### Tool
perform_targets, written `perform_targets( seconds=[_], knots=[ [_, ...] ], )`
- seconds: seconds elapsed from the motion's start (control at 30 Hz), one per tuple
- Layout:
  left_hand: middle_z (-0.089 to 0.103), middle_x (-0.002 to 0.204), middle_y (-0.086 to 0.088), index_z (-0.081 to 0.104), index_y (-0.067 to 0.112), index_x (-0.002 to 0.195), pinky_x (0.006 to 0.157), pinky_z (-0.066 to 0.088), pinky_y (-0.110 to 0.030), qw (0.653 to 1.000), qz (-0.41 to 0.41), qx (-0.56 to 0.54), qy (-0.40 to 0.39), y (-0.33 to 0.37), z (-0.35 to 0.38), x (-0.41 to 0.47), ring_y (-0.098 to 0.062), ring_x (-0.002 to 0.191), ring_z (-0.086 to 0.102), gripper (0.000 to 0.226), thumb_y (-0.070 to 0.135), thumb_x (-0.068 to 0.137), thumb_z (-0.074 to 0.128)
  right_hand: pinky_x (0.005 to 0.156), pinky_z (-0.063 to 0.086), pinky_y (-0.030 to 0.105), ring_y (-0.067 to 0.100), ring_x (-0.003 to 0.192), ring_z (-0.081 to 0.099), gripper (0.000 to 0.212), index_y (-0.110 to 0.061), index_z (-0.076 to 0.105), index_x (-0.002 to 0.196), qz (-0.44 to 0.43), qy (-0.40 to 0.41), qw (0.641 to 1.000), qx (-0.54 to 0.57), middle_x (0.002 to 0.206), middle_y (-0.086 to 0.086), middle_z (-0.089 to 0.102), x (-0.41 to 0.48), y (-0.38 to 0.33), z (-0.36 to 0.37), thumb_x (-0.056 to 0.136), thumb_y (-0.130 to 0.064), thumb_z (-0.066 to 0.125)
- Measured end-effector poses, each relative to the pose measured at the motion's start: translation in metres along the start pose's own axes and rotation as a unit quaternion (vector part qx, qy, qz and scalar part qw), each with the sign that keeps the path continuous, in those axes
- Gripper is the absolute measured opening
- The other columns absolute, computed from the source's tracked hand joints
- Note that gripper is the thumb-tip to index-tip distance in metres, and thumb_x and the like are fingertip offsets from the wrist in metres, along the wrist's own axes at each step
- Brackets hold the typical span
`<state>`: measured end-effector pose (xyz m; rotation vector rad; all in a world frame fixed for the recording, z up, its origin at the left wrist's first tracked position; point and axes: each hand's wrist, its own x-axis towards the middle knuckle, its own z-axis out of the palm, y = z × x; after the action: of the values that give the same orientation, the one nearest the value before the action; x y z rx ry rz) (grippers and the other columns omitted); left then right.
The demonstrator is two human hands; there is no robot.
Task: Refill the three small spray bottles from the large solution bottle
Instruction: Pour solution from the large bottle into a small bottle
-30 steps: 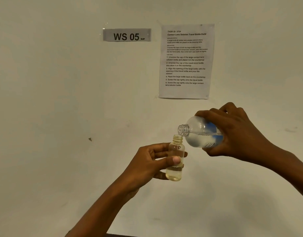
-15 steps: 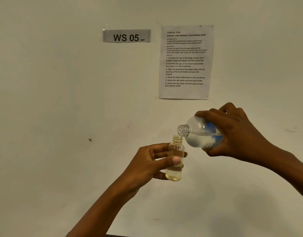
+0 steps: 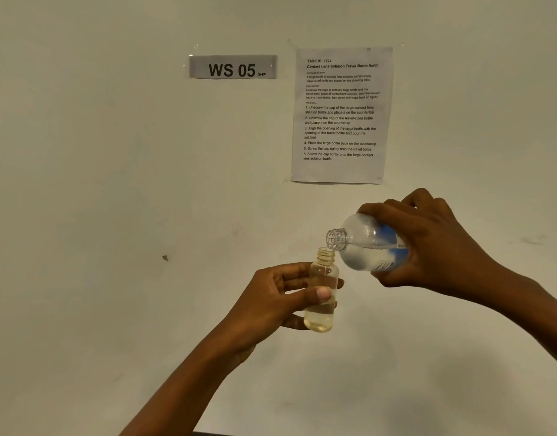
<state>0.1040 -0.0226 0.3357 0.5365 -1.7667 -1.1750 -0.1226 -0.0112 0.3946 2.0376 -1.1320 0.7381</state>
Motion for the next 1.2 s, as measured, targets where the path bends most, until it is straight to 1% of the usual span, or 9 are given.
perform_targets(
  seconds=[0.1, 0.2, 0.33, 0.47, 0.57, 0.77, 0.9, 1.03, 1.2],
  knots=[
    [0.074, 0.099, 0.006, 0.066, 0.029, 0.099, 0.068, 0.059, -0.028, 1.000, 0.000, -0.001, -0.001, 0.0002, 0.0001, 0.0004, -0.017, 0.089, 0.072, 0.030, 0.027, 0.069, 0.067, 0.067, 0.031, 0.033, 0.019, 0.084, 0.038, 0.079, -0.031, 0.039, 0.119, 0.000, 0.004, 1.000, 0.003, 0.096, -0.003, 0.061, 0.0002, -0.0003, -0.0006, 0.050, -0.043, 0.077],
    [0.074, 0.099, 0.006, 0.066, 0.029, 0.100, 0.067, 0.058, -0.027, 1.000, 0.000, -0.004, 0.002, 0.0001, 0.0002, 0.0007, -0.017, 0.089, 0.072, 0.031, 0.027, 0.069, 0.067, 0.067, 0.032, 0.033, 0.019, 0.083, 0.039, 0.083, -0.028, 0.041, 0.119, -0.003, 0.007, 1.000, 0.000, 0.095, -0.002, 0.061, 0.0002, 0.0000, 0.0000, 0.048, -0.037, 0.084],
    [0.074, 0.100, 0.004, 0.066, 0.027, 0.102, 0.068, 0.058, -0.028, 1.000, -0.003, -0.004, 0.002, -0.0005, 0.0004, 0.0017, -0.018, 0.090, 0.072, 0.031, 0.025, 0.071, 0.067, 0.067, 0.032, 0.033, 0.019, 0.082, 0.039, 0.078, -0.029, 0.041, 0.119, -0.006, 0.008, 1.000, -0.001, 0.095, -0.002, 0.061, 0.0007, 0.0011, -0.0003, 0.050, -0.043, 0.074],
    [0.074, 0.100, 0.005, 0.066, 0.028, 0.102, 0.069, 0.059, -0.029, 1.000, -0.004, -0.002, -0.001, -0.0011, 0.0006, 0.0023, -0.018, 0.090, 0.072, 0.032, 0.026, 0.070, 0.066, 0.066, 0.032, 0.033, 0.020, 0.081, 0.039, 0.082, -0.027, 0.043, 0.119, -0.008, 0.008, 1.000, -0.005, 0.093, -0.002, 0.061, 0.0002, 0.0020, -0.0005, 0.048, -0.036, 0.083],
    [0.074, 0.100, 0.004, 0.066, 0.027, 0.102, 0.069, 0.059, -0.029, 1.000, -0.003, -0.005, -0.003, -0.0012, 0.0008, 0.0023, -0.018, 0.090, 0.072, 0.032, 0.026, 0.069, 0.067, 0.066, 0.032, 0.033, 0.020, 0.081, 0.039, 0.081, -0.027, 0.043, 0.119, -0.006, 0.007, 1.000, -0.004, 0.093, -0.001, 0.061, -0.0002, 0.0019, -0.0007, 0.048, -0.038, 0.081],
    [0.074, 0.100, 0.005, 0.066, 0.028, 0.100, 0.069, 0.059, -0.029, 1.000, -0.002, -0.004, -0.003, -0.0012, 0.0015, 0.0025, -0.018, 0.090, 0.072, 0.031, 0.025, 0.070, 0.067, 0.068, 0.031, 0.033, 0.019, 0.083, 0.038, 0.081, -0.021, 0.050, 0.121, 0.008, 0.000, 1.000, -0.004, 0.095, -0.001, 0.061, -0.0008, 0.0004, -0.0025, 0.049, -0.033, 0.086],
    [0.074, 0.100, 0.004, 0.066, 0.027, 0.102, 0.070, 0.059, -0.030, 1.000, -0.003, -0.002, 0.000, -0.0012, 0.0014, 0.0021, -0.018, 0.090, 0.072, 0.032, 0.024, 0.071, 0.067, 0.068, 0.031, 0.033, 0.019, 0.084, 0.038, 0.082, -0.022, 0.049, 0.121, 0.011, -0.003, 1.000, -0.005, 0.095, -0.002, 0.061, -0.0004, 0.0000, -0.0027, 0.049, -0.033, 0.086],
    [0.074, 0.102, 0.002, 0.066, 0.024, 0.105, 0.073, 0.059, -0.032, 1.000, -0.007, 0.002, 0.002, -0.0007, 0.0004, 0.0014, -0.019, 0.092, 0.071, 0.028, 0.019, 0.078, 0.066, 0.069, 0.030, 0.033, 0.018, 0.084, 0.038, 0.081, -0.022, 0.050, 0.121, 0.015, -0.008, 1.000, -0.005, 0.095, -0.002, 0.060, 0.0002, -0.0012, -0.0036, 0.049, -0.034, 0.086],
    [0.074, 0.101, 0.004, 0.066, 0.026, 0.103, 0.069, 0.059, -0.029, 1.000, -0.004, -0.004, 0.000, 0.0004, 0.0009, 0.0003, -0.019, 0.091, 0.072, 0.029, 0.022, 0.073, 0.067, 0.070, 0.030, 0.033, 0.018, 0.086, 0.036, 0.081, -0.023, 0.049, 0.122, 0.023, -0.016, 1.000, -0.002, 0.098, -0.003, 0.060, 0.0005, -0.0034, -0.0065, 0.051, -0.034, 0.085]
  ],
)
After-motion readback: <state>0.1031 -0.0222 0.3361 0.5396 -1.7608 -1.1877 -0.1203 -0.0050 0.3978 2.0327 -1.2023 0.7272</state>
